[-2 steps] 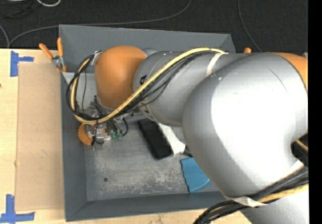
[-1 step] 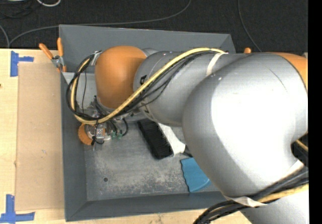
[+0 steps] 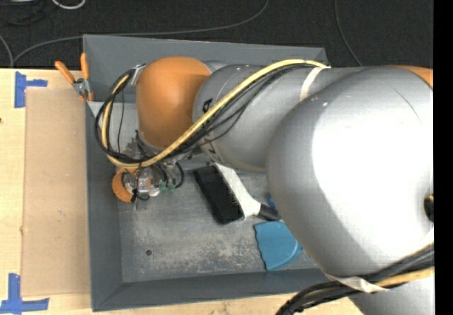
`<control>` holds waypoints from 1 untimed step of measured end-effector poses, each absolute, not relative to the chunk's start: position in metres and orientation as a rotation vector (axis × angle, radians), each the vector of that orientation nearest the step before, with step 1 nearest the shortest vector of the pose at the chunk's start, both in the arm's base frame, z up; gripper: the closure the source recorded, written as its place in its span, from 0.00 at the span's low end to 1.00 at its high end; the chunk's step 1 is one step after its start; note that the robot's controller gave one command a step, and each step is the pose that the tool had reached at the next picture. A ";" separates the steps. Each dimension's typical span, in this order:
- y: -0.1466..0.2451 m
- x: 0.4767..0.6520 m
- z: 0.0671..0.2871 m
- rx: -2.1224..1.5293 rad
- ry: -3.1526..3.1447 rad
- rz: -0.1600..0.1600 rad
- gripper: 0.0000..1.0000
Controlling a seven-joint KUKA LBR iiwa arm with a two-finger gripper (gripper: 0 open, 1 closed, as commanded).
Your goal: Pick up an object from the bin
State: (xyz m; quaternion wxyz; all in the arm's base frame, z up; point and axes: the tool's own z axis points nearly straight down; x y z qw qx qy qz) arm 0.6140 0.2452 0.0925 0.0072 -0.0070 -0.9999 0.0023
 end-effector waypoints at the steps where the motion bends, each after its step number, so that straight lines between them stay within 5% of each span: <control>1: 0.245 0.615 0.134 -0.023 -3.131 0.005 1.00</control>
Offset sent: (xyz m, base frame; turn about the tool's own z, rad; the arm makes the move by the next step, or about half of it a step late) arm 0.0011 0.0002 0.0626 0.0003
